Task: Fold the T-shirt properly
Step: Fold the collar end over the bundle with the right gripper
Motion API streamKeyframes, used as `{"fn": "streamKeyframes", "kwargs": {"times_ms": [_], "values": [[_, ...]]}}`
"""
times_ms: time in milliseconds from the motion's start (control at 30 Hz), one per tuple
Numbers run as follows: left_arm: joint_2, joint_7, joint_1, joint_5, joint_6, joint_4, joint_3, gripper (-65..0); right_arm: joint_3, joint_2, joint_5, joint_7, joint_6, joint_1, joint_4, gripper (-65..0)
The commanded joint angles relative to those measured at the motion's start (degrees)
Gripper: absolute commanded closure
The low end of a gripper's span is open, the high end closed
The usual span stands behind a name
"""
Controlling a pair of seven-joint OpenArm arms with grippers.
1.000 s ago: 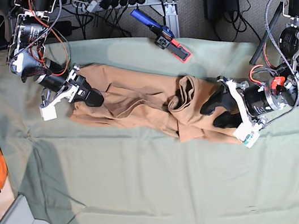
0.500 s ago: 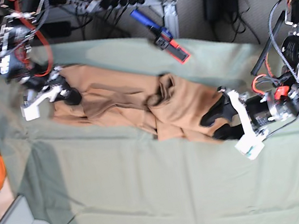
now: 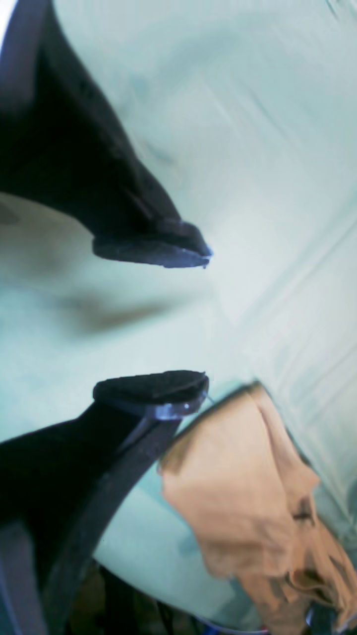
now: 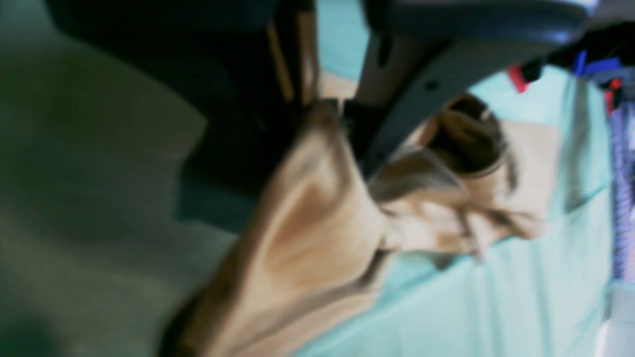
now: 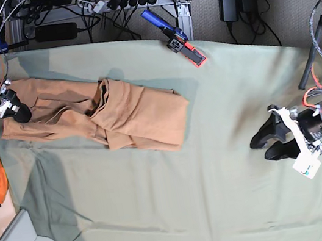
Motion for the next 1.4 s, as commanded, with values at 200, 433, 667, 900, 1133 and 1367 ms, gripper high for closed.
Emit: {"fn": "streamKeyframes", "kwargs": {"times_ms": [200,433,667,900,1133,1367], "values": [[-6.38,-1.09,-1.22,-1.27,-0.52,1.05,-3.67,-36.5,-3.13,-6.51,0.31,0.7,6.88,0.72,13.2,0.0],[-10.36,0.2,-1.22,-4.74,-0.52,1.05,-5.64,-36.5,-13.46,-15.21,-7.74,5.14,6.84,0.76,22.93,0.0],[-11.41,0.59,-1.22,-4.9,-0.52,1.05,-5.64,-36.5,-22.47,-20.41,-14.14,9.57,6.84,1.01,24.09,0.0],[-11.41,0.63,-1.22,-5.09,-0.52,1.05,-5.64,-36.5,-30.99,-24.33,-20.59,10.43,6.82,3.67,24.02,0.0],[-11.39,0.79,-1.22,-5.31,-0.52,1.05,-5.64,-36.5,-36.81,-25.53,-25.66,11.69,6.86,4.04,22.27,0.0],[-11.39,0.81,-1.22,-5.55,-0.52,1.05,-5.64,-36.5,-43.5,-25.51,-25.79,11.82,6.86,4.09,20.33,-36.8]]}}
